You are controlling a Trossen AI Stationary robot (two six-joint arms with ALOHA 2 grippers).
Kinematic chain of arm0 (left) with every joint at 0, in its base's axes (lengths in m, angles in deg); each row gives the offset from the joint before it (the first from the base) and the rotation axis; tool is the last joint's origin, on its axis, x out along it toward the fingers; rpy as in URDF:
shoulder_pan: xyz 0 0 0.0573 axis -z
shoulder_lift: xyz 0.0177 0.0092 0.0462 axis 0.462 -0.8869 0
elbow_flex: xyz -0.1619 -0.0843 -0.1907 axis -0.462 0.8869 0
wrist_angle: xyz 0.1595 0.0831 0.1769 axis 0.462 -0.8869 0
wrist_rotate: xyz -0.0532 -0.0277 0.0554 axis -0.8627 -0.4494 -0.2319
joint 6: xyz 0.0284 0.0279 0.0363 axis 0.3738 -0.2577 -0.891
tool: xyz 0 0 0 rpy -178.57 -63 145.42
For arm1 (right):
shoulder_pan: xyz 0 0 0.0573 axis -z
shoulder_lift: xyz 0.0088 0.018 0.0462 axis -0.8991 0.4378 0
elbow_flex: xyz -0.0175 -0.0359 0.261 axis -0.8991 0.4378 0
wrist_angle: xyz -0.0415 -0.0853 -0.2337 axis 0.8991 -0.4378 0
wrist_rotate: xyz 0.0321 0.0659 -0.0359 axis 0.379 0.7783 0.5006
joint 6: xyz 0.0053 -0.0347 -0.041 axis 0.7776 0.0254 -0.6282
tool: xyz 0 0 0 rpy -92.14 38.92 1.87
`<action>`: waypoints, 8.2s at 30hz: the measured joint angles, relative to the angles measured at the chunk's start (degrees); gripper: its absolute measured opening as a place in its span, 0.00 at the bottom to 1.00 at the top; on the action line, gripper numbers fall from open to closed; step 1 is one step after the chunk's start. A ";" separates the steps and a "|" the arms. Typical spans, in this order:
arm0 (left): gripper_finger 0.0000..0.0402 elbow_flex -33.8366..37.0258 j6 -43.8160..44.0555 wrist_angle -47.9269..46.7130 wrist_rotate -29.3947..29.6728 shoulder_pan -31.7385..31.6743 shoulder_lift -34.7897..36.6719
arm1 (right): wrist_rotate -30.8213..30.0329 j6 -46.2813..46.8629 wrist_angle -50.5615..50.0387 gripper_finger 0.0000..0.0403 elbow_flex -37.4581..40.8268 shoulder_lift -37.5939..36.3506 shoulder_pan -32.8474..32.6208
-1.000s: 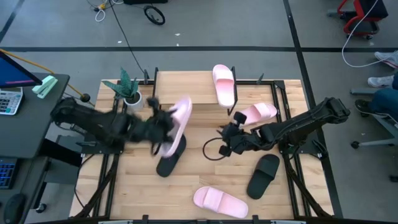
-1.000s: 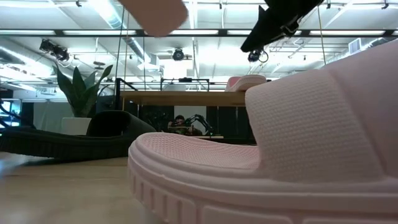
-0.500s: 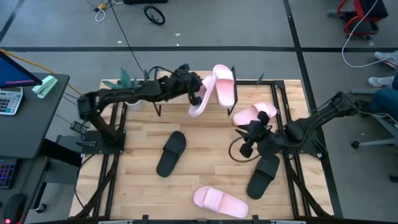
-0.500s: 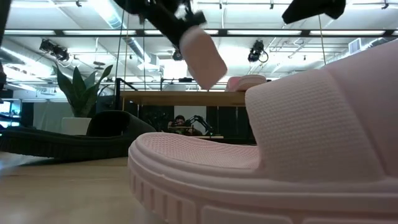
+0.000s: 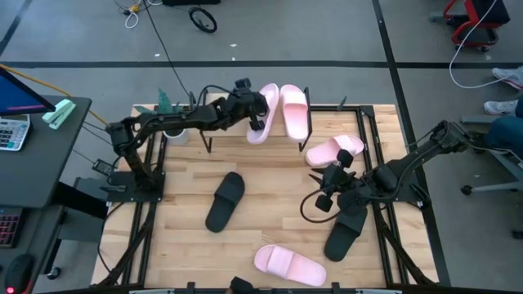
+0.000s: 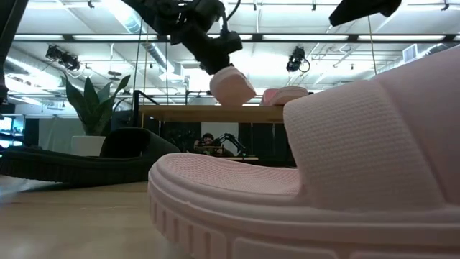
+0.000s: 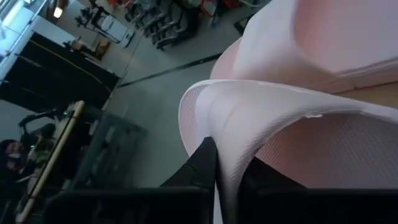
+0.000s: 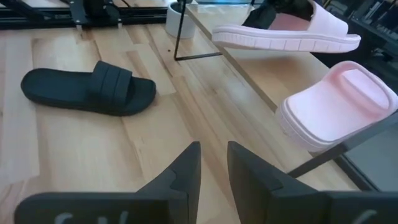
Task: Pick and place slides into the shelf
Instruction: Put the middle pink slides on the shelf, then put the bottom pink slides on the shelf
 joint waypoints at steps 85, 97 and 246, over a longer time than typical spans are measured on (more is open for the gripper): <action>0.01 -0.02 35.06 -19.07 -6.67 -3.77 -0.63 | 1.81 4.81 -0.55 0.21 0.00 4.04 0.04; 0.00 -0.02 34.75 -13.36 -8.05 -3.88 -1.11 | 1.81 3.39 -0.55 0.21 0.00 4.04 0.04; 0.26 -5.79 38.14 -55.88 -0.04 42.44 7.78 | 23.81 -56.09 47.80 0.39 -2.39 40.72 -11.33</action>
